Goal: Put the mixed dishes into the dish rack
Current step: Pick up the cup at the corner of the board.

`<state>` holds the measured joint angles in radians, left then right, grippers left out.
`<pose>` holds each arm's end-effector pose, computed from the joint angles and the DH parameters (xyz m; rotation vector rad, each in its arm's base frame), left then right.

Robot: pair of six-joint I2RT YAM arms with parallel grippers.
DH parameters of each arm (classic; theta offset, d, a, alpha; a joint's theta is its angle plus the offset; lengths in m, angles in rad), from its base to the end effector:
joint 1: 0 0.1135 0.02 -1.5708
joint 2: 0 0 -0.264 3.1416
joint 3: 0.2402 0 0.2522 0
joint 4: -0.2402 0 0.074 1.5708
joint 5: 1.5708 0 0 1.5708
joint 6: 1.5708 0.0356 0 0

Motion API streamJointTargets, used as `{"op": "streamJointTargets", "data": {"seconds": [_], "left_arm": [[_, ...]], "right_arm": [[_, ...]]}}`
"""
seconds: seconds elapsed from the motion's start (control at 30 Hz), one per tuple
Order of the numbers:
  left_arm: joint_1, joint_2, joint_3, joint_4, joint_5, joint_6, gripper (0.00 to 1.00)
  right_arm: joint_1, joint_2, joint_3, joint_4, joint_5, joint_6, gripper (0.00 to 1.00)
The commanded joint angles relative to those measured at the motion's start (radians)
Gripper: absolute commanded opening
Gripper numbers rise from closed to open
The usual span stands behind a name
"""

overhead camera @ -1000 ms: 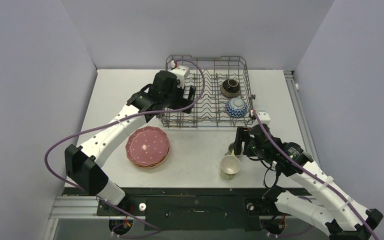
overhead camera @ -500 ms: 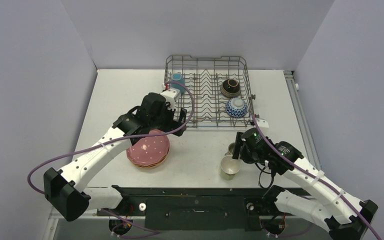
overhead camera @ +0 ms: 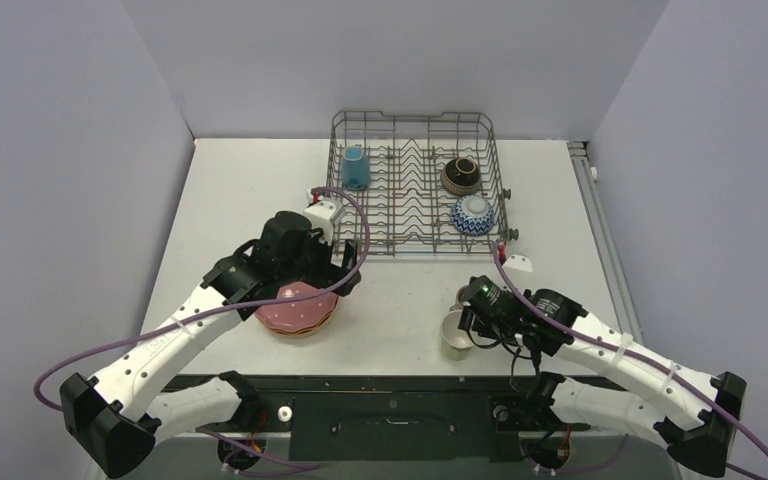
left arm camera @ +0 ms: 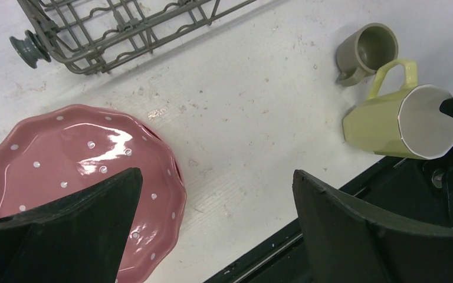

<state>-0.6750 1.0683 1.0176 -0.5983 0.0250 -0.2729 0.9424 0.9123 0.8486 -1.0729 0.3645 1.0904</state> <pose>0.1773 -0.1431 0.3261 0.4683 2.2269 -0.5410 0.0995 0.1154 0.2693 0.2975 2.5837 0.2352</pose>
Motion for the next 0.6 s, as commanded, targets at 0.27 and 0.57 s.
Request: {"op": "streamJointTargets", "data": {"seconds": [0.27,0.57], "left_arm": [[-0.003,-0.040,-0.029,0.042,0.053,-0.011,0.97],[0.004,-0.043,-0.031,0.040,0.051,-0.011,0.97]], "right_arm": [[0.068,0.069,-0.051,-0.025,0.047,0.159,0.55],[0.092,0.119,-0.069,-0.007,0.023,0.174,0.47]]}}
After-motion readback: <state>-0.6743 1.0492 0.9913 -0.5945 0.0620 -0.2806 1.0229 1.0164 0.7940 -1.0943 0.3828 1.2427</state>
